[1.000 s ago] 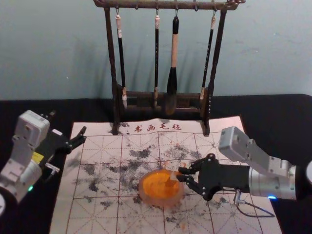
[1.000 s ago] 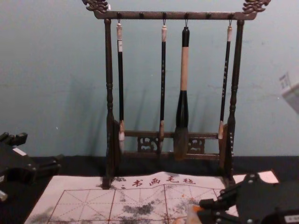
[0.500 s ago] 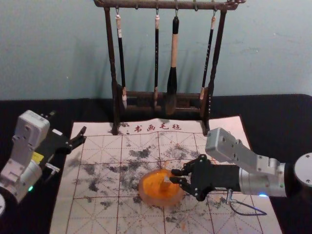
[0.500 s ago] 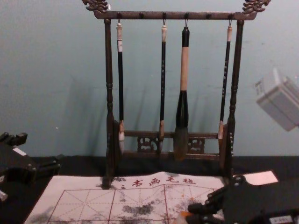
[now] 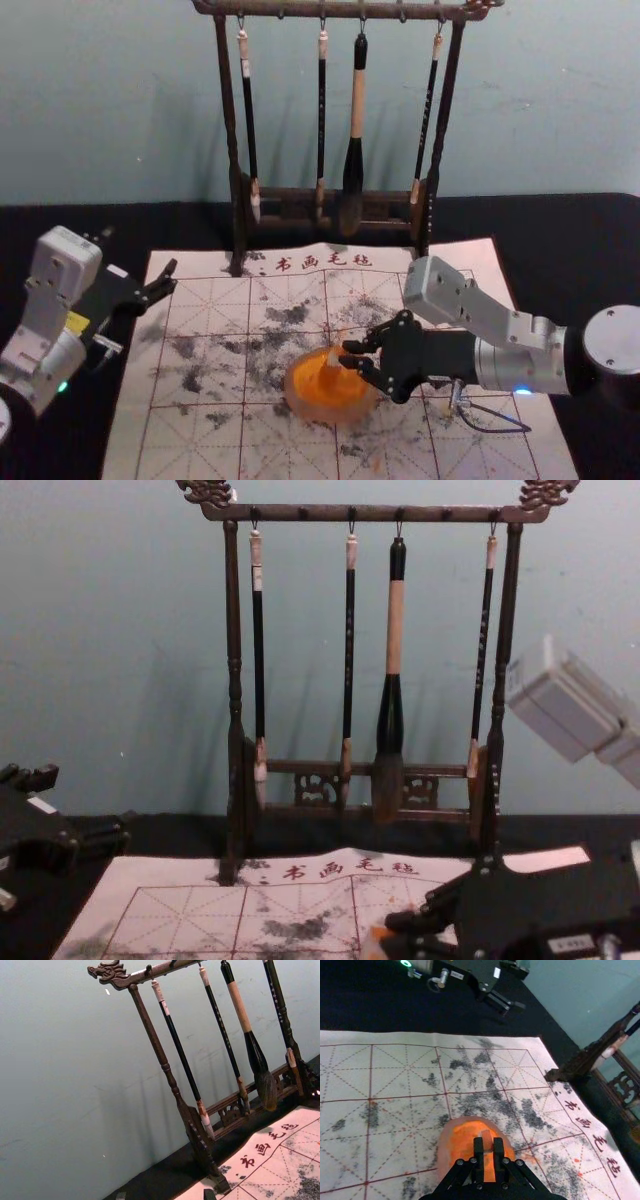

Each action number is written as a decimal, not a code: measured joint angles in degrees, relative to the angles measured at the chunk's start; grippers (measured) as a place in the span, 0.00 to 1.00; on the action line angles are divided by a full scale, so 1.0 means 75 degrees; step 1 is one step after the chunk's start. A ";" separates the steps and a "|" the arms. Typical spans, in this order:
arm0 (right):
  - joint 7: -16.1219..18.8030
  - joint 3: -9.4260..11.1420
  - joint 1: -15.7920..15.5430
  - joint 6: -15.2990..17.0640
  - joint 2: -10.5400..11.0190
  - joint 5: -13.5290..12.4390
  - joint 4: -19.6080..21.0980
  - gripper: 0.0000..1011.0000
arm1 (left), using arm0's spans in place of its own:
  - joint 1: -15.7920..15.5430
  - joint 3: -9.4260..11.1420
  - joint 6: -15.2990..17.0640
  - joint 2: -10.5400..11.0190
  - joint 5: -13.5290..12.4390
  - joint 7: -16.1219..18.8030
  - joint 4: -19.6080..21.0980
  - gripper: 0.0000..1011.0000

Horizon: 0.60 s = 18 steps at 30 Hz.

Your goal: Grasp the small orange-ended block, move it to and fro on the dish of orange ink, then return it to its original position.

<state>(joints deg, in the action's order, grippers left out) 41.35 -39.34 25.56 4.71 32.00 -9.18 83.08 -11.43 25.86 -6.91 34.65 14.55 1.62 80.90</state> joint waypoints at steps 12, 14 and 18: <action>-0.0086 0.0034 0.0135 0.0071 -0.0071 0.0089 -0.0191 0.08 | 0.0000 0.0001 0.0000 0.0000 0.0000 0.0000 0.0000 0.99; -0.0086 0.0044 0.0136 0.0072 -0.0052 0.0092 -0.0190 0.08 | 0.0000 0.0000 0.0000 0.0000 0.0000 0.0000 0.0000 0.99; -0.0082 0.0089 0.0070 0.0091 0.0059 0.0095 -0.0057 0.08 | 0.0000 0.0000 0.0000 0.0000 0.0000 0.0000 -0.0001 0.99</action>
<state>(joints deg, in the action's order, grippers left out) 40.73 -38.67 26.08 5.40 32.44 -8.47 82.65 -11.43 25.86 -6.91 34.64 14.55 1.62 80.90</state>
